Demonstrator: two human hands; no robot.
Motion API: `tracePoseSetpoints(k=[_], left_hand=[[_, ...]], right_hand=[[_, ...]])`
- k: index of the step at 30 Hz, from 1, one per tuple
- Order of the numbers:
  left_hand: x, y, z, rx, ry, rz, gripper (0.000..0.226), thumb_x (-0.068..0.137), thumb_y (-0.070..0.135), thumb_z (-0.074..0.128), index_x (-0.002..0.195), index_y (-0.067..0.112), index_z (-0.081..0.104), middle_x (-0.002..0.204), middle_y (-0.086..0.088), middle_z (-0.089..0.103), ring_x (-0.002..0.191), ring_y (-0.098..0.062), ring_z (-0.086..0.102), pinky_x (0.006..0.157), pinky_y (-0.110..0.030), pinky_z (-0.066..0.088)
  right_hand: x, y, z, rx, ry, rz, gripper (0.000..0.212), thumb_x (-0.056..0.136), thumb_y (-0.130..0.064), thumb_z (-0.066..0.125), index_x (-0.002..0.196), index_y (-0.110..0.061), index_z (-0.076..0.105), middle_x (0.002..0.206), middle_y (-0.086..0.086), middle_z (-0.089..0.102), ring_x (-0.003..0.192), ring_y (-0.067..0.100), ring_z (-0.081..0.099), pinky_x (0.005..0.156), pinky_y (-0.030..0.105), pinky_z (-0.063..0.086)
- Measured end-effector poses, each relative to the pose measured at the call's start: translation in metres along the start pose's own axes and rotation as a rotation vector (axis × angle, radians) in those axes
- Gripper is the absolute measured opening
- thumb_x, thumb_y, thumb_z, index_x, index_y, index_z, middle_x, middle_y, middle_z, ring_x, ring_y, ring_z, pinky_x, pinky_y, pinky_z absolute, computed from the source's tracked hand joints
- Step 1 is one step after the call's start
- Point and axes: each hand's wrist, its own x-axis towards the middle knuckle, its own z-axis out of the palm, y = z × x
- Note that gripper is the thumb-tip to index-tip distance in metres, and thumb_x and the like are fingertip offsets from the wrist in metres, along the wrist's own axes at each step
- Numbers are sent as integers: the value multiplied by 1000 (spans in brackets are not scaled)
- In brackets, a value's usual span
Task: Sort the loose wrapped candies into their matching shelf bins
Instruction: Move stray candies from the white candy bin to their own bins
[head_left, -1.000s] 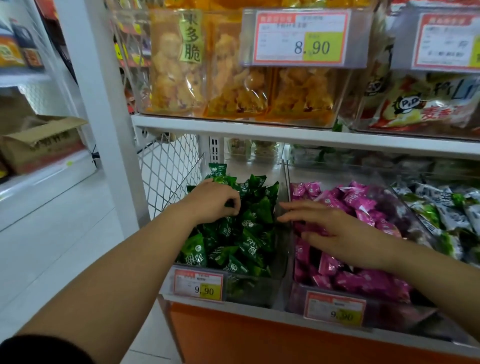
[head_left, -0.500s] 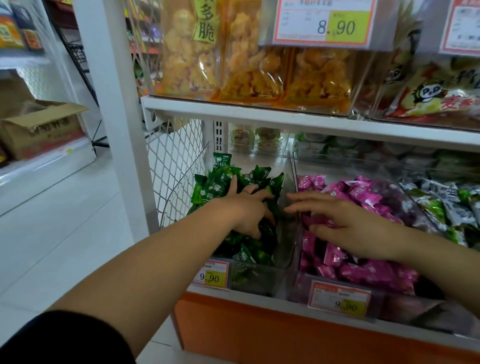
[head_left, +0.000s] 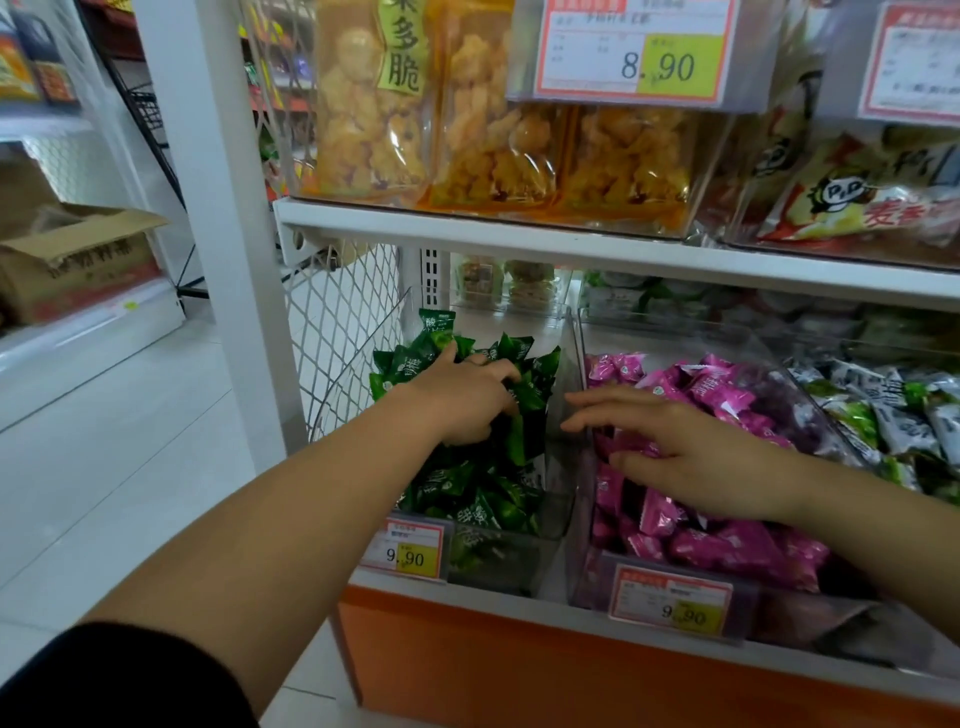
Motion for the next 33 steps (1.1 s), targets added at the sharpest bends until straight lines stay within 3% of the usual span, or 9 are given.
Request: tracePoseSetpoints(k=[4,8,11,13,15,18,20,23,33], left_hand=[[-12,-11,-7,-38,19,18,27,92,23,57,112,40,65,155,10,19,144,-21,11,115,-51,-5],[-25,-9,-17,-145,-49,-5,26,92,34,58,115,46,62,155,12,21,145,-17,7,115,-55,-4],[-23,6,-28,-229,13,50,27,93,34,57,119,36,63,139,9,47,131,-15,37,113,-46,23],[-18,19,-30,-349,20,83,27,93,27,57,119,26,65,121,5,62,106,-13,56,93,-30,44],[-13,30,-27,-399,-40,76,26,94,21,56,118,22,66,113,1,67,93,-14,60,78,-26,47],[-7,37,-18,-387,-135,35,26,95,21,54,117,26,67,116,3,65,95,-11,54,89,-27,41],[-5,39,-10,-285,-213,1,29,97,27,49,121,34,62,124,5,59,116,-16,46,114,-46,16],[-1,41,-1,-142,-308,-50,36,100,28,39,132,37,51,138,4,48,137,-22,31,111,-60,-13],[12,41,0,-265,-284,-135,33,97,34,47,130,34,53,136,2,50,137,-23,32,108,-63,-13]], right_hand=[[1,-1,1,10,11,-3,49,94,-9,51,119,-51,44,138,-32,27,116,-34,14,89,-11,13],[0,-2,3,9,16,11,47,94,-10,50,125,-46,45,142,-29,26,125,-19,21,94,-6,12],[1,-2,4,-3,23,15,47,94,-12,51,128,-43,45,143,-27,25,127,-16,18,96,-3,11],[1,-3,4,-4,21,19,47,94,-11,51,130,-42,45,143,-27,25,125,-17,18,92,-8,10],[1,-3,4,-5,12,24,47,95,-11,50,130,-41,45,141,-27,25,122,-18,18,88,-11,10],[1,-2,3,0,7,29,47,95,-11,50,131,-40,44,139,-28,25,121,-19,18,87,-12,11],[1,-1,4,0,9,30,47,95,-11,50,131,-40,45,141,-29,24,122,-19,18,88,-12,11],[1,1,4,6,6,28,47,94,-11,50,131,-40,45,143,-28,24,124,-19,17,89,-11,10],[0,-2,3,1,-13,57,45,95,-15,50,131,-42,45,148,-25,23,125,-11,28,94,0,24]])
